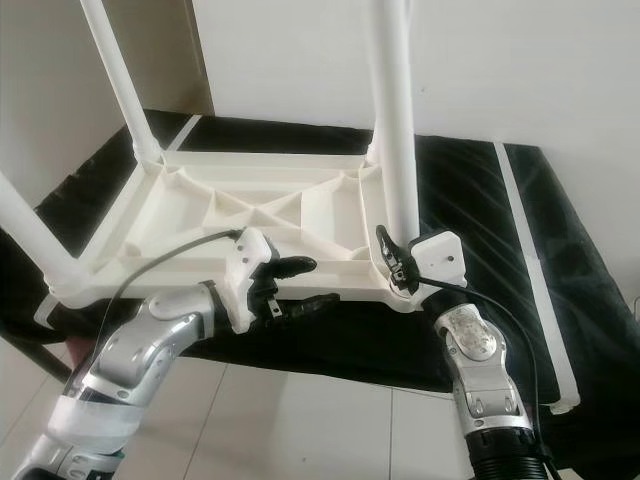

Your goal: Building children table

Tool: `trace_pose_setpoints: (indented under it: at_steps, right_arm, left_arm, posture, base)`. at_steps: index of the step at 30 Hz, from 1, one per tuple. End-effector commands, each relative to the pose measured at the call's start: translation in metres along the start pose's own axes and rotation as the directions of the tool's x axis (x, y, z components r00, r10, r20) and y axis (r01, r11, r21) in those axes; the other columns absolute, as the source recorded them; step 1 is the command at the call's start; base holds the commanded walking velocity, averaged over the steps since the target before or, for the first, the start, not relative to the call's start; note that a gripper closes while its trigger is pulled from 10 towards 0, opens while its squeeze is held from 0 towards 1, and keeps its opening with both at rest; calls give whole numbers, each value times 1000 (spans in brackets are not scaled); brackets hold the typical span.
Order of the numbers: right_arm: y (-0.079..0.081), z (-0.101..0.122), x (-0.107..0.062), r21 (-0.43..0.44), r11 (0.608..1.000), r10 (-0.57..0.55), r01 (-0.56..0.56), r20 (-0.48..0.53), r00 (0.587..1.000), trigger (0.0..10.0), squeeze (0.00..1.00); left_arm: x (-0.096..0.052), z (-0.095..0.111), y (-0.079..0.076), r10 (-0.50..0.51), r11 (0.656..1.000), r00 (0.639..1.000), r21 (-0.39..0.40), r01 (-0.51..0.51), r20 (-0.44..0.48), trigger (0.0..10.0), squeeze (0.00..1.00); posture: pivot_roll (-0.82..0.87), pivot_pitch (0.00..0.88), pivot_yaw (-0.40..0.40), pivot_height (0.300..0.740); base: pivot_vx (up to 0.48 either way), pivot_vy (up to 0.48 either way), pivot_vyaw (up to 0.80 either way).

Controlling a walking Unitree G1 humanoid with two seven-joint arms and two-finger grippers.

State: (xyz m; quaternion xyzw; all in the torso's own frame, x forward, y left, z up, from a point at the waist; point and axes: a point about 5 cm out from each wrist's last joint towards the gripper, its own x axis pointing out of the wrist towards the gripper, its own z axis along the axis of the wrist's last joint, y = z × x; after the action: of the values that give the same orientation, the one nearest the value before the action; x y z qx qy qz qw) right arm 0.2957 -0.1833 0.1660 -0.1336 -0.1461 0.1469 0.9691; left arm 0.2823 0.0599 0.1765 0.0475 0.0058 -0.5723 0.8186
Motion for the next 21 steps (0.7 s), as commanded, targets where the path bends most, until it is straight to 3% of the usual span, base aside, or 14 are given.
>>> trace_pose_setpoints:
  at_steps: [1, 3, 9, 21]
  right_arm:
    - [4, -32, -11, 107, 994, -4, 24, -183, 983, 10000, 0]
    - [5, -29, -6, 192, 979, -26, 63, -189, 982, 10000, 0]
    - [8, -34, -10, 249, 962, -63, 113, -199, 978, 10000, 0]
    - [10, -50, -29, 267, 942, -128, 202, -271, 954, 10000, 0]
  left_arm:
    - [1, -2, 1, 36, 999, 999, 14, -36, -14, 10000, 0]
    - [1, 0, 2, 38, 999, 999, 18, -38, -11, 10000, 0]
    - [-1, 1, 3, 47, 999, 999, 23, -47, -7, 10000, 0]
    - [-3, 2, 2, 57, 998, 998, 20, -57, -4, 10000, 0]
  posture:
    - [12, 9, -3, 740]
    - [14, 7, -4, 740]
    - [20, 9, -9, 740]
    - [25, 20, -10, 740]
  base:
    - [0, 0, 0]
    - [0, 0, 0]
    - [0, 0, 0]
    - [0, 0, 0]
